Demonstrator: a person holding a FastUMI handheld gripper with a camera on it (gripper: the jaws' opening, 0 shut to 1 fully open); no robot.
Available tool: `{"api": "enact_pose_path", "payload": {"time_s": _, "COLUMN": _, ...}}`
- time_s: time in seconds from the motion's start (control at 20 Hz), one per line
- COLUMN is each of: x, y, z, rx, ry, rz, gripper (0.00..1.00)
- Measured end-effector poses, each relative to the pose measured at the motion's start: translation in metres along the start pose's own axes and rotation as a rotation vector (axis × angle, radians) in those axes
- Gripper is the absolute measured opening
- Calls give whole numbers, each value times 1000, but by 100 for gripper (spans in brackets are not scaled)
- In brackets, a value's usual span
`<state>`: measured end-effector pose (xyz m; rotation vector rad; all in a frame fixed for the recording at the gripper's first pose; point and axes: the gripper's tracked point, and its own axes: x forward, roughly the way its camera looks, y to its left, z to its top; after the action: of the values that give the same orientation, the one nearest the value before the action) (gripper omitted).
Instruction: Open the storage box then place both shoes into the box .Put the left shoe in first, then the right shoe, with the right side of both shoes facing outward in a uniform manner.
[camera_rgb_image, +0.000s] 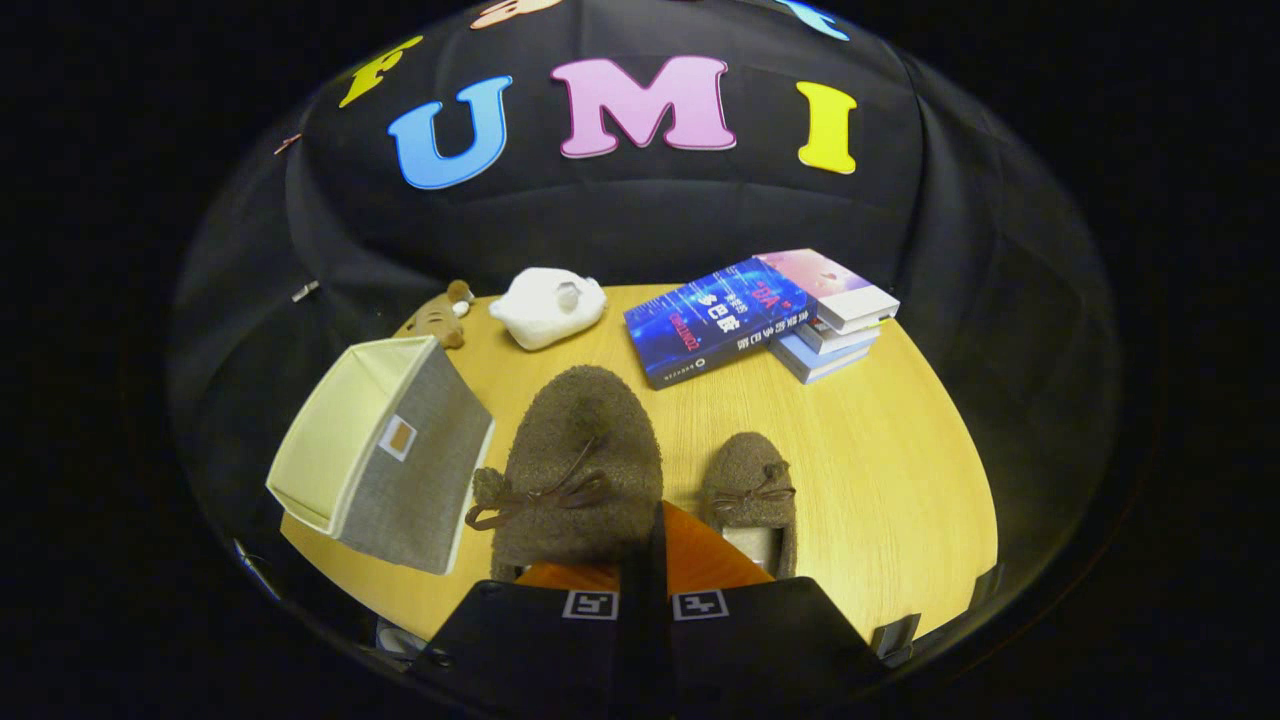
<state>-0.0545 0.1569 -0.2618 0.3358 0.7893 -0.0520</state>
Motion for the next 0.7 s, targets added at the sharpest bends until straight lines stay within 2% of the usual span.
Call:
{"api": "enact_pose_path", "payload": {"time_s": 0.2, "x": -54, "y": 31, "z": 55, "rx": 1, "ry": -127, "rz": 35, "gripper": 5}}
{"api": "enact_pose_path", "payload": {"time_s": 0.35, "x": -77, "y": 64, "z": 101, "rx": -22, "ry": -203, "rz": 75, "gripper": 5}}
{"api": "enact_pose_path", "payload": {"time_s": 0.5, "x": -80, "y": 102, "z": 131, "rx": -22, "ry": -200, "rz": 102, "gripper": 5}}
{"api": "enact_pose_path", "payload": {"time_s": 0.7, "x": -60, "y": 168, "z": 156, "rx": 42, "ry": -153, "rz": 178, "gripper": 5}}
